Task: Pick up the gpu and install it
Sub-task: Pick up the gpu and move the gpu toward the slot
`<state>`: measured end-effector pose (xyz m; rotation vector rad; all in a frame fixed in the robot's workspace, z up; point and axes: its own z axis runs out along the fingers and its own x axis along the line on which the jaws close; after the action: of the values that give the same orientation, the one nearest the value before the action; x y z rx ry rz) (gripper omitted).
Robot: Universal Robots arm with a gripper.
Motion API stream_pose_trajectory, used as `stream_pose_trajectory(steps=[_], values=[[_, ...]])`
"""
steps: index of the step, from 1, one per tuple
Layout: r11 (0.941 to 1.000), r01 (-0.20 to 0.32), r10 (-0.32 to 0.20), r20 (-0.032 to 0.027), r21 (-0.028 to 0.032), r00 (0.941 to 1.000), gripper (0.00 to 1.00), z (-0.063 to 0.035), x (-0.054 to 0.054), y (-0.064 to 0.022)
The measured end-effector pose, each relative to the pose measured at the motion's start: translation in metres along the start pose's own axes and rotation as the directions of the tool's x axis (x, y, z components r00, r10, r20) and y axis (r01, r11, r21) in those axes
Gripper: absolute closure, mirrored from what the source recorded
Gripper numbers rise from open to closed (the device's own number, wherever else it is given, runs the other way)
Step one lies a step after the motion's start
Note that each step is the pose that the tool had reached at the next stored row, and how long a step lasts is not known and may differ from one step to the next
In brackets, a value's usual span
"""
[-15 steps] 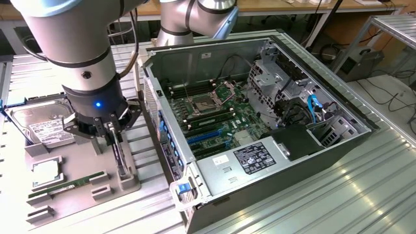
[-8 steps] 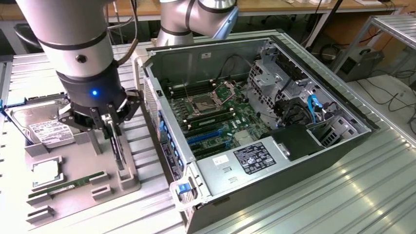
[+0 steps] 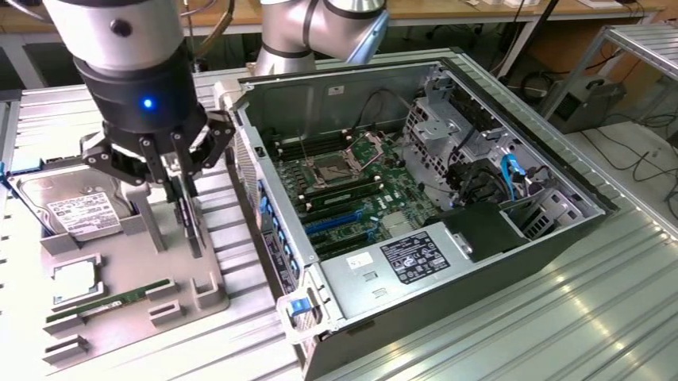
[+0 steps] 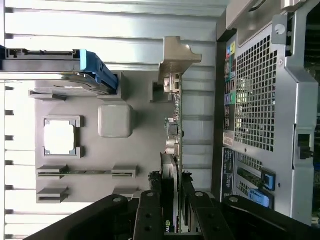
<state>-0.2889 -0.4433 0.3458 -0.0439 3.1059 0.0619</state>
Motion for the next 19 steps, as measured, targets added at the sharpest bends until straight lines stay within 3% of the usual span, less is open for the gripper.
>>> stream_pose_trajectory(steps=[5, 15, 19], values=[[1.0, 0.0, 0.0, -0.0032, -0.0002, 1.0, 0.74, -0.0322, -0.009, -0.0033], [1.0, 0.0, 0.0, -0.0096, -0.001, 1.0, 0.74, -0.0807, -0.03, -0.0106], [1.0, -0.001, 0.001, -0.0123, -0.006, 0.9999, 0.74, -0.0955, -0.043, -0.0144]])
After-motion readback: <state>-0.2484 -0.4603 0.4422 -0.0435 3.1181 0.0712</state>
